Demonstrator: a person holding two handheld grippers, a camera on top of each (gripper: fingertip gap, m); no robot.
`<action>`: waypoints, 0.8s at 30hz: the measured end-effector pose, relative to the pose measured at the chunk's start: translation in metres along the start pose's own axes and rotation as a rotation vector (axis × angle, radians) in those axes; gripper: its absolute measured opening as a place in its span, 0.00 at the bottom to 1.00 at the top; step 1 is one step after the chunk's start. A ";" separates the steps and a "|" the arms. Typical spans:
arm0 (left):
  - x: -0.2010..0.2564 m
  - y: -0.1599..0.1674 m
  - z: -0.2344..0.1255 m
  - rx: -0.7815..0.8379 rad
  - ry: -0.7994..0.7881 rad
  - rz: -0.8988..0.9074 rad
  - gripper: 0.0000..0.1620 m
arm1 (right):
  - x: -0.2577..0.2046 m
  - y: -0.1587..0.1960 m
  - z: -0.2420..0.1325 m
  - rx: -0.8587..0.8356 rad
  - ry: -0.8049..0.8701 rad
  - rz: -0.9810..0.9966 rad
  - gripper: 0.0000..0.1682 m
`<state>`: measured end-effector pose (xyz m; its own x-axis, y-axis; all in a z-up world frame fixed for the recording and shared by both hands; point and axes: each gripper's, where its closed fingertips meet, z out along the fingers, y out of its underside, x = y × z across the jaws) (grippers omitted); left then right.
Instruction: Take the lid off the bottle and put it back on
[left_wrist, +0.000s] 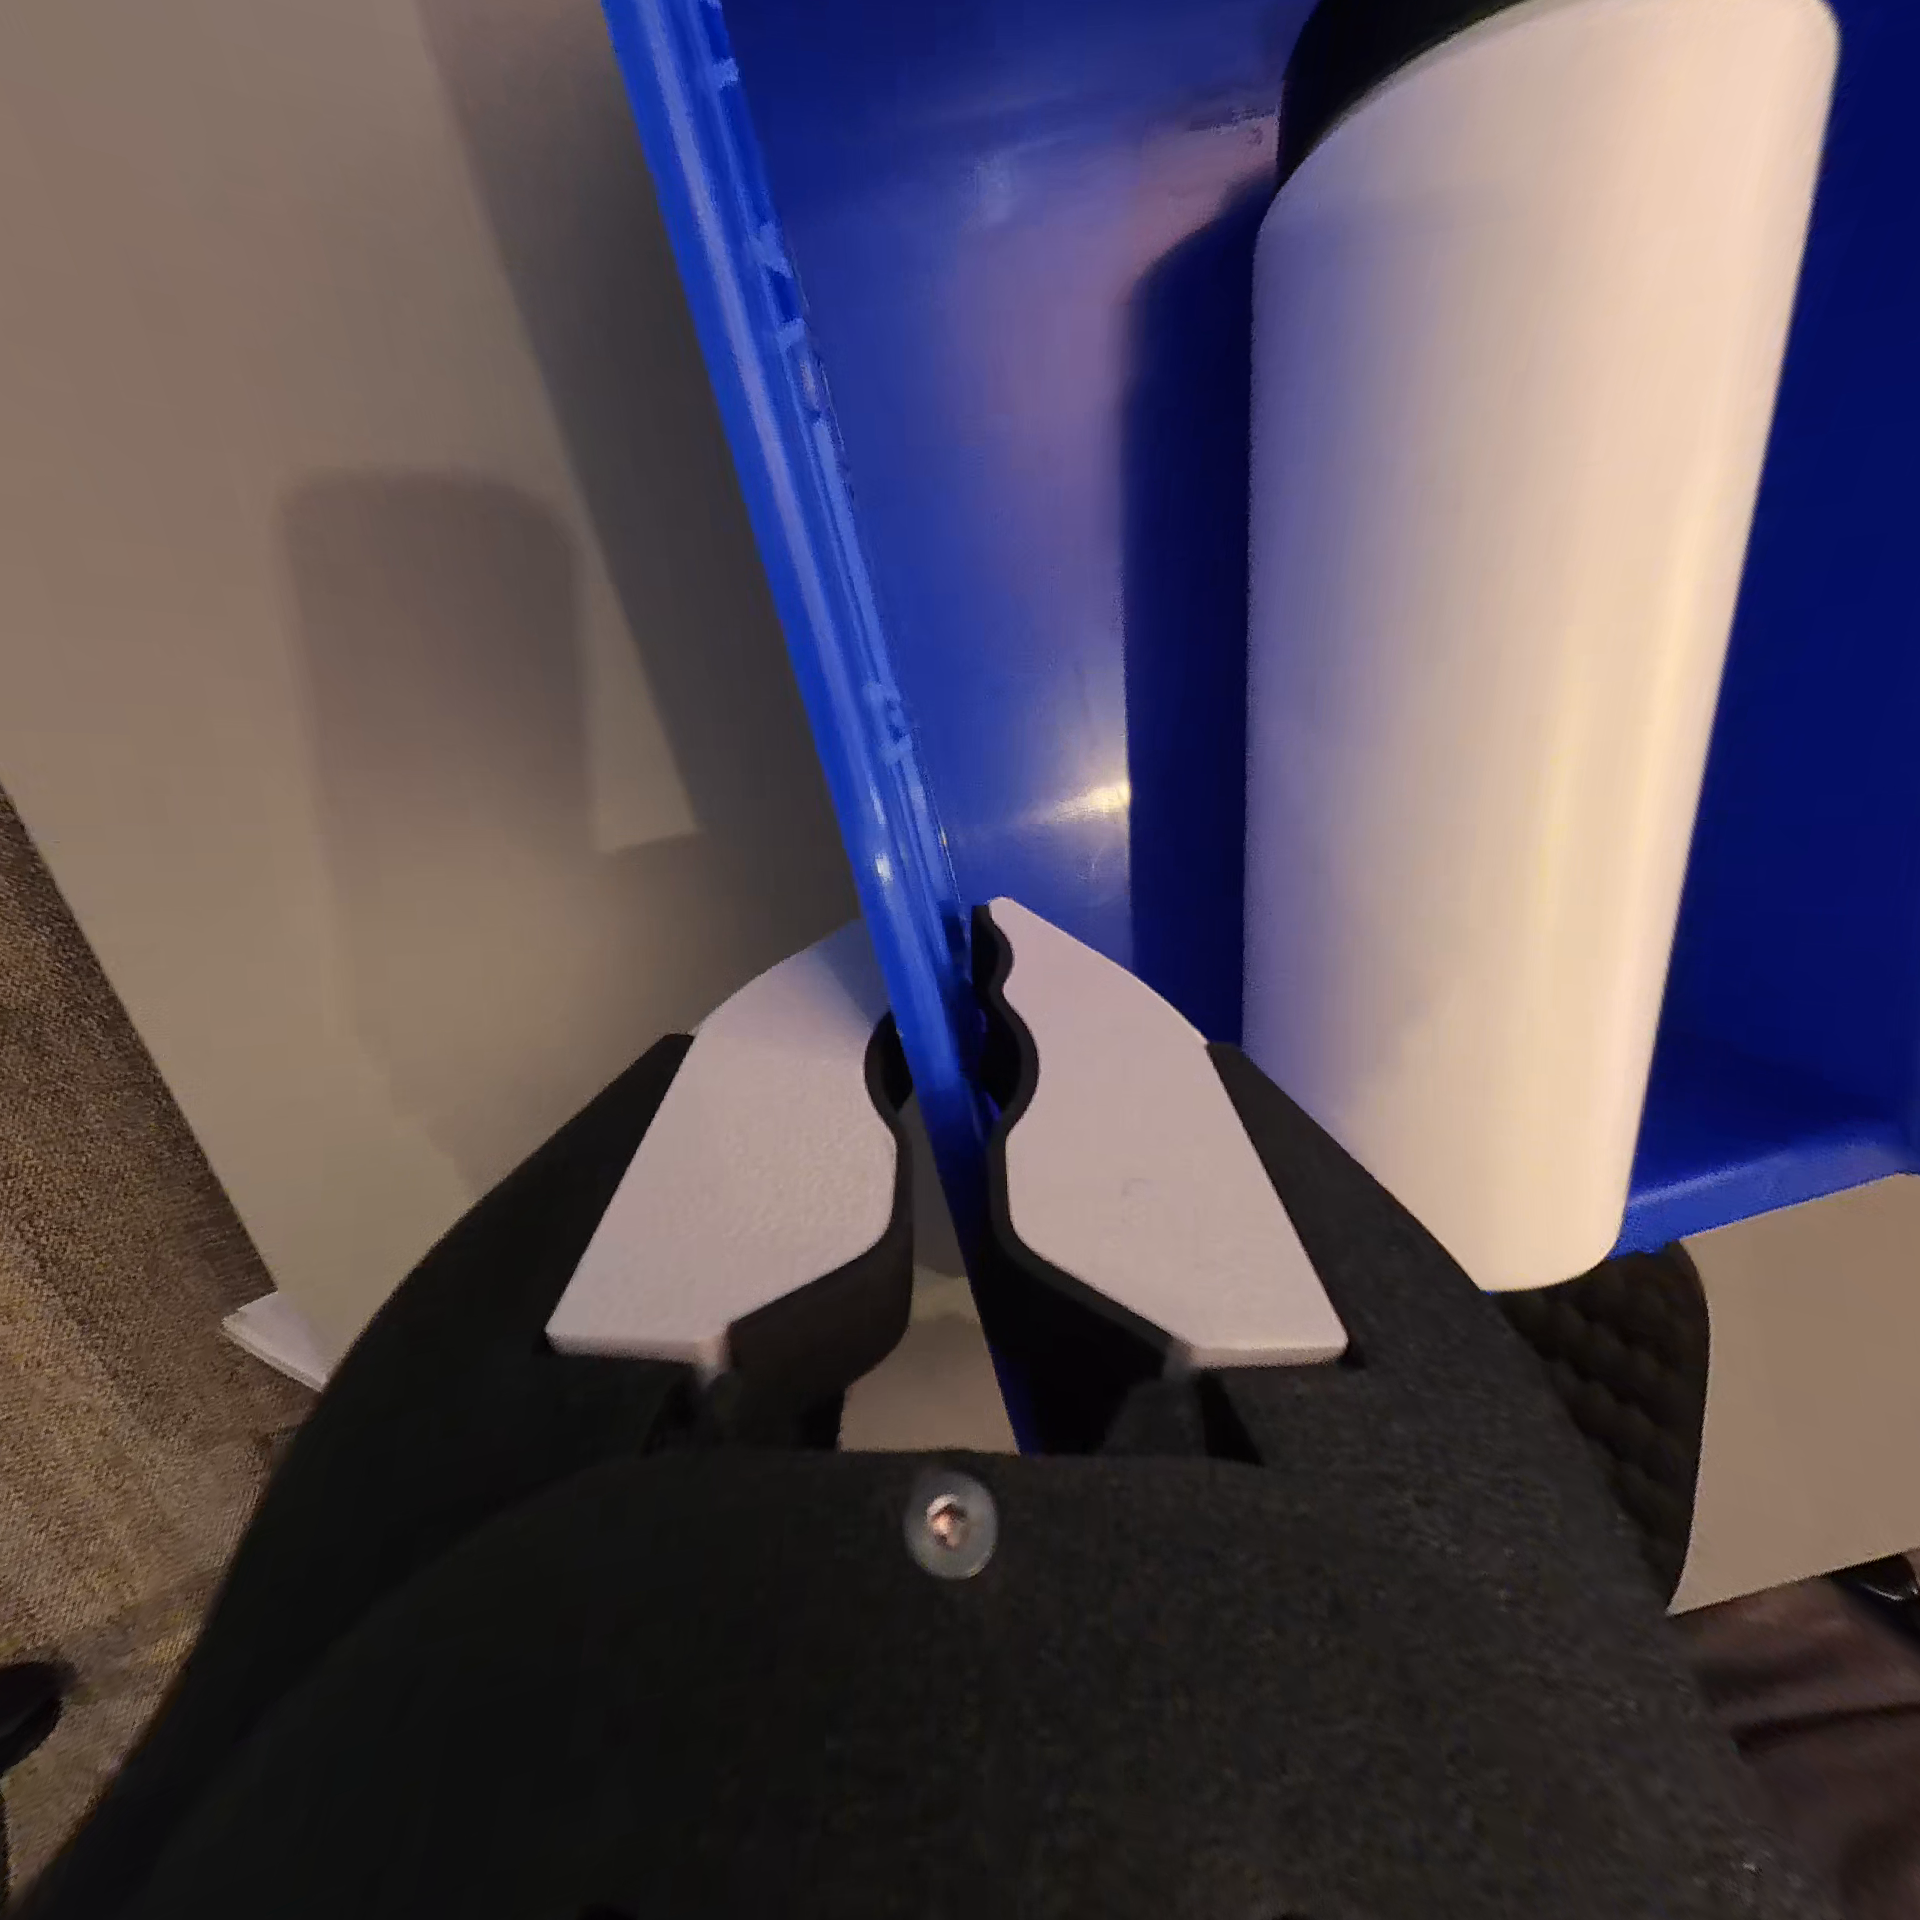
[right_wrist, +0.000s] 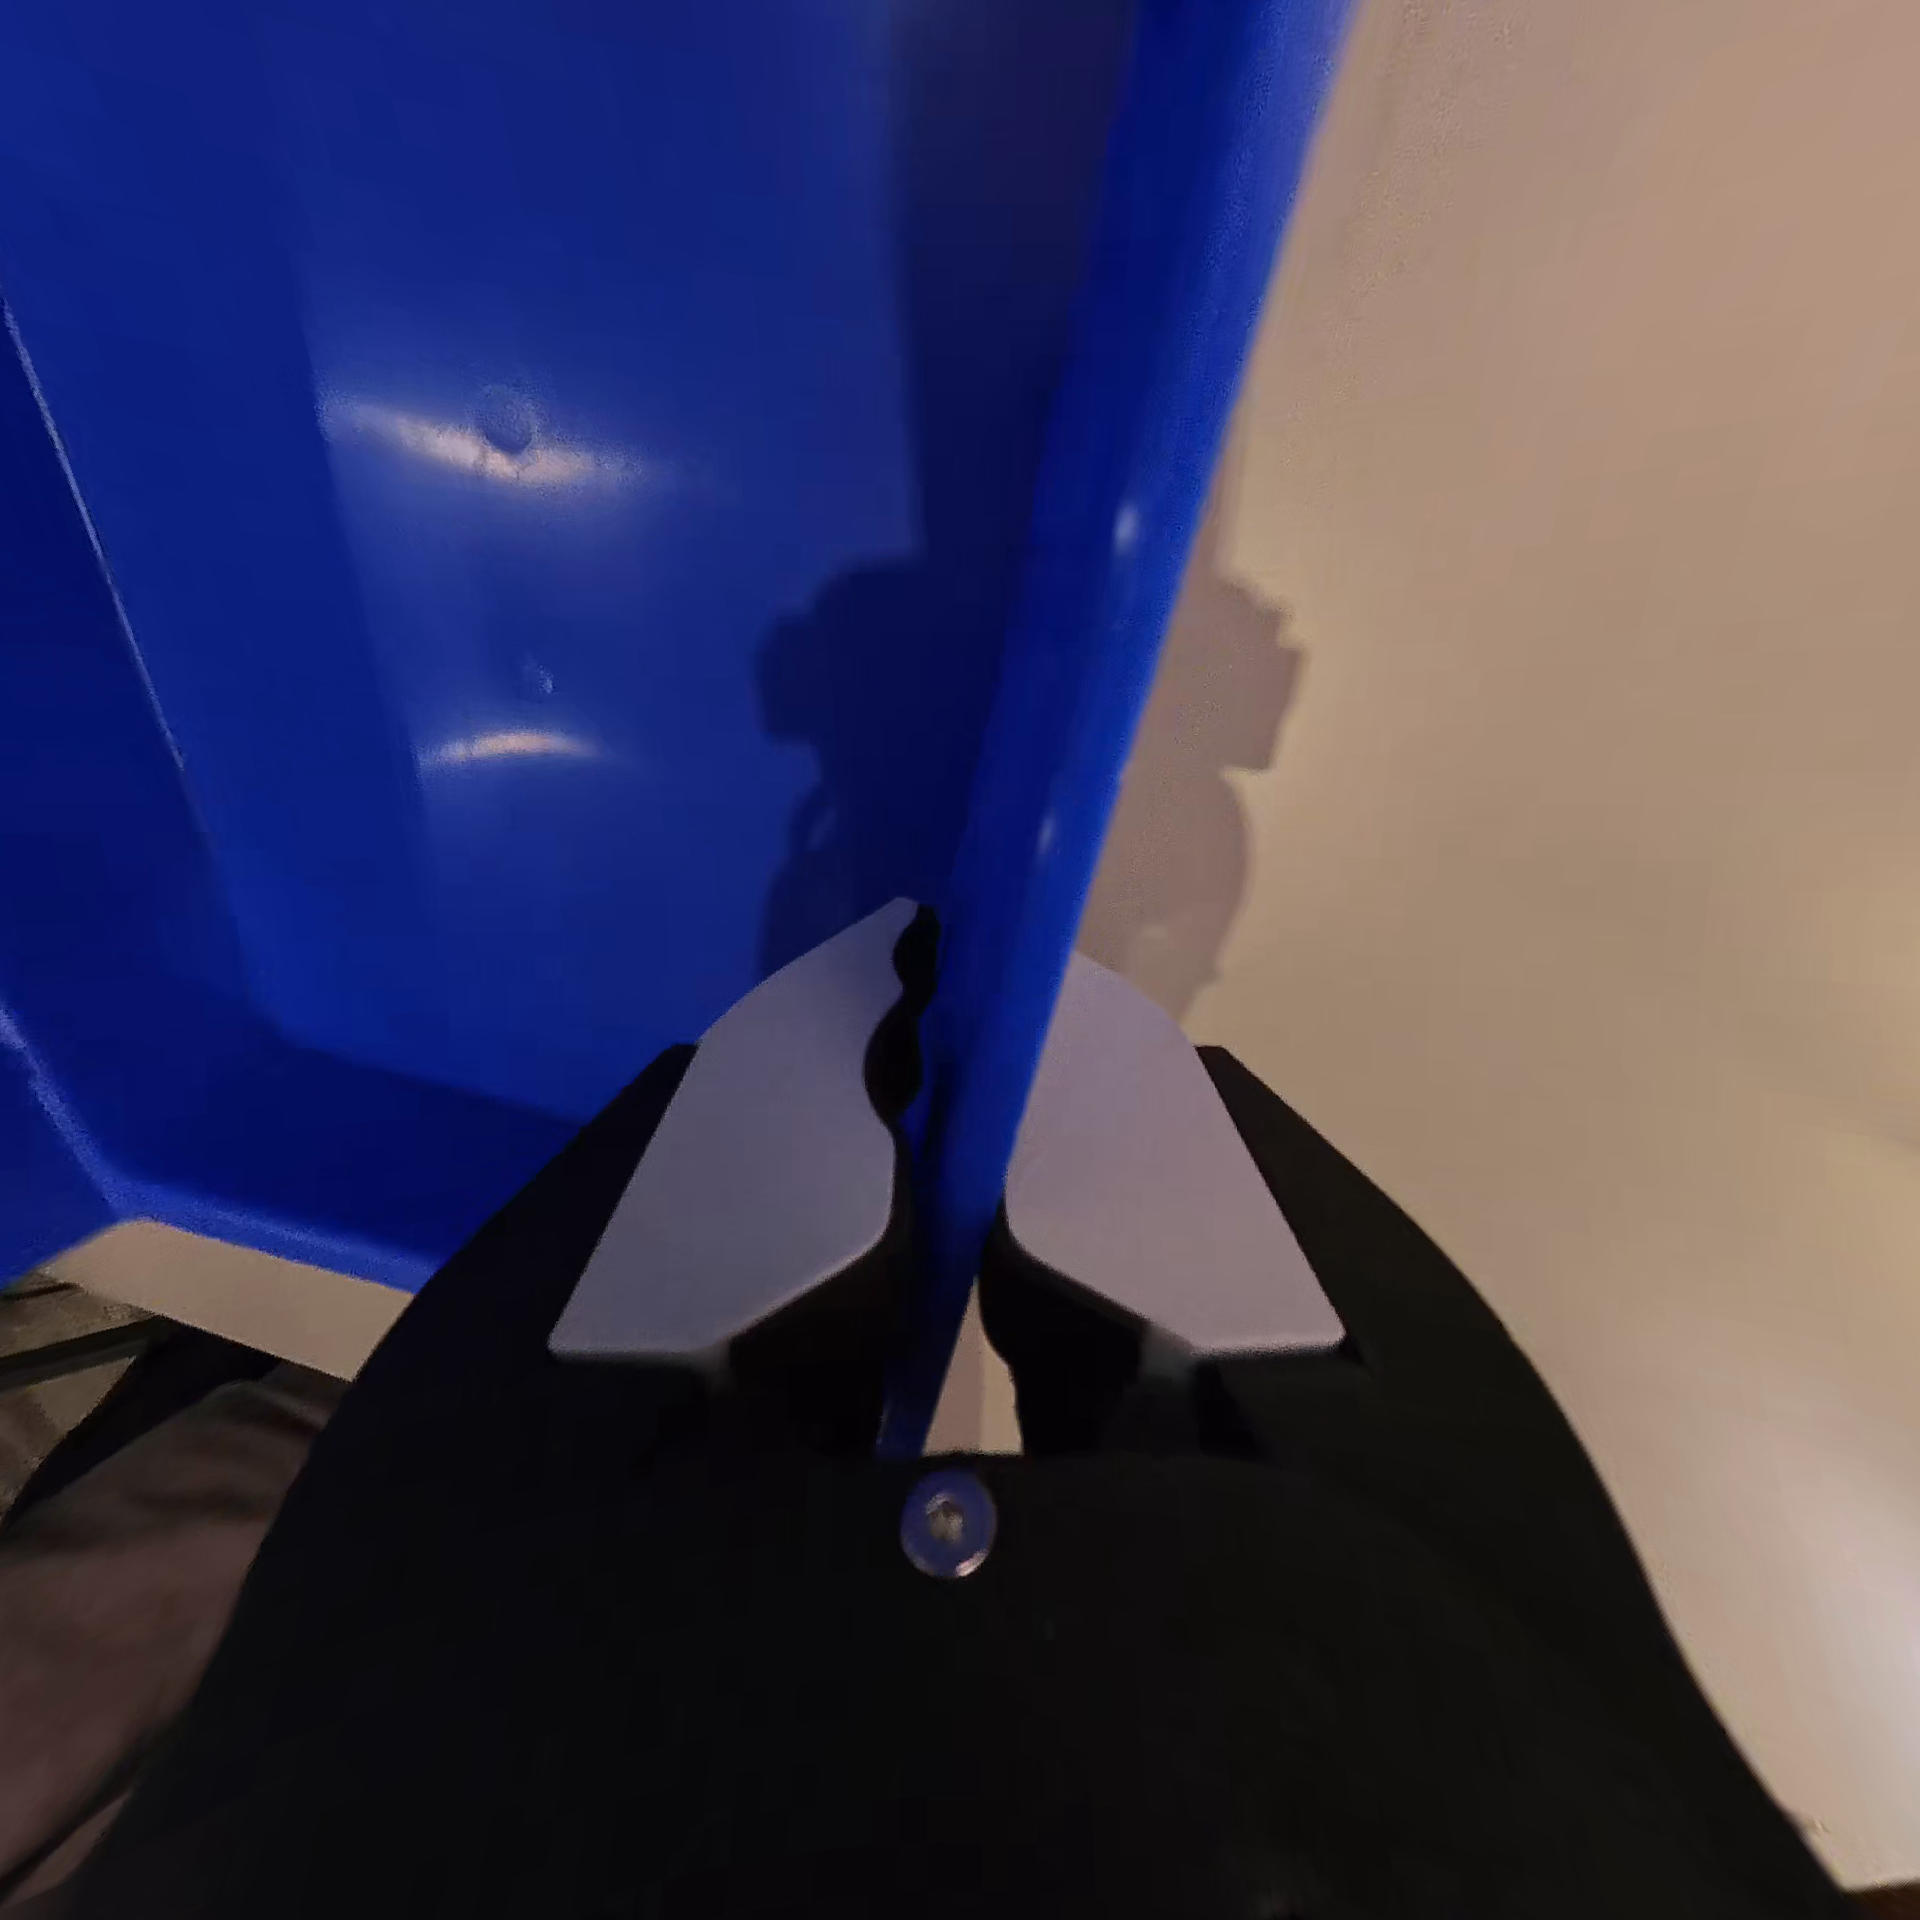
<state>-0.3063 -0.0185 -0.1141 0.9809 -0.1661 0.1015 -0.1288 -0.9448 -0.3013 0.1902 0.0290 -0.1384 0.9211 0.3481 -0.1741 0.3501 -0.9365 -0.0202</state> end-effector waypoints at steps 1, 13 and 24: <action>0.003 -0.001 0.000 -0.001 0.007 0.007 0.05 | 0.007 0.001 -0.001 -0.003 0.010 0.001 0.04; 0.026 -0.010 0.006 -0.040 0.006 0.060 0.05 | 0.108 0.035 -0.019 -0.007 0.021 0.105 0.04; 0.036 -0.015 0.009 -0.069 -0.018 0.085 0.05 | 0.245 0.094 -0.043 0.021 0.021 0.278 0.04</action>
<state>-0.2677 -0.0078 -0.1149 0.9684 -0.2420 0.0609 -0.2209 -0.9448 -0.2420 0.4565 0.0281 -0.1407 0.9848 0.0782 -0.1554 0.0799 -0.9968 0.0053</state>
